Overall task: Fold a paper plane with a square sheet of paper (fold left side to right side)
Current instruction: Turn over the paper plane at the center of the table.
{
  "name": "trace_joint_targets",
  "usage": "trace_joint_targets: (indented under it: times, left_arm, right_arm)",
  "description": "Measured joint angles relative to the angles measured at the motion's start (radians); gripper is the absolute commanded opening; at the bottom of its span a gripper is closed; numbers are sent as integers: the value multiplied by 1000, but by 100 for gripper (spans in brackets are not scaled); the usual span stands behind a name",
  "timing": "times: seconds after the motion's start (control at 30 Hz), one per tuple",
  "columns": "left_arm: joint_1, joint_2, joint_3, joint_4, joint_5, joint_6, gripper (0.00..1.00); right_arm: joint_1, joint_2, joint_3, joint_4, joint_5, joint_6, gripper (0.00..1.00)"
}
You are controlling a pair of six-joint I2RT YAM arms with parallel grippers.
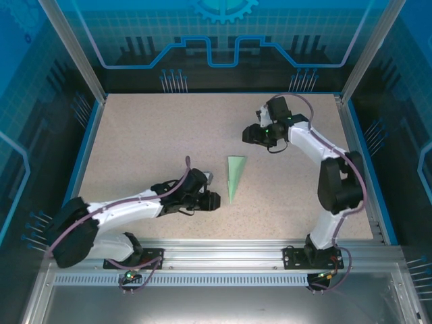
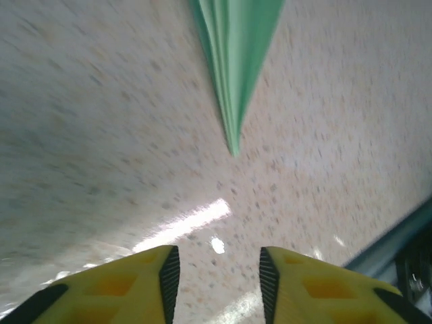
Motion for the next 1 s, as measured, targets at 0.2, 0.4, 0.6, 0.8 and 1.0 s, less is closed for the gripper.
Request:
trace_joint_targets:
  times: [0.2,0.4,0.6,0.8,1.0]
  left_arm:
    - [0,-68,66,-116,-285,-6,57]
    - [0,-55,110,-166,-391,-13,59]
    - [0,-56,110,-191,-422,-19,60]
    - [0,-56,110,-212,-440,-22,60]
    - [0,-77,110,-249,-464,-25,61]
  right_arm:
    - [165,-67,-130,-23,76,65,58]
    - [234,28,-175,-35,142,132,44]
    - [235,48,-192,-40,190,158,15]
    - [235,13,-197,-21,145,141,0]
    - [233,-119,-220,54,-12,115,0]
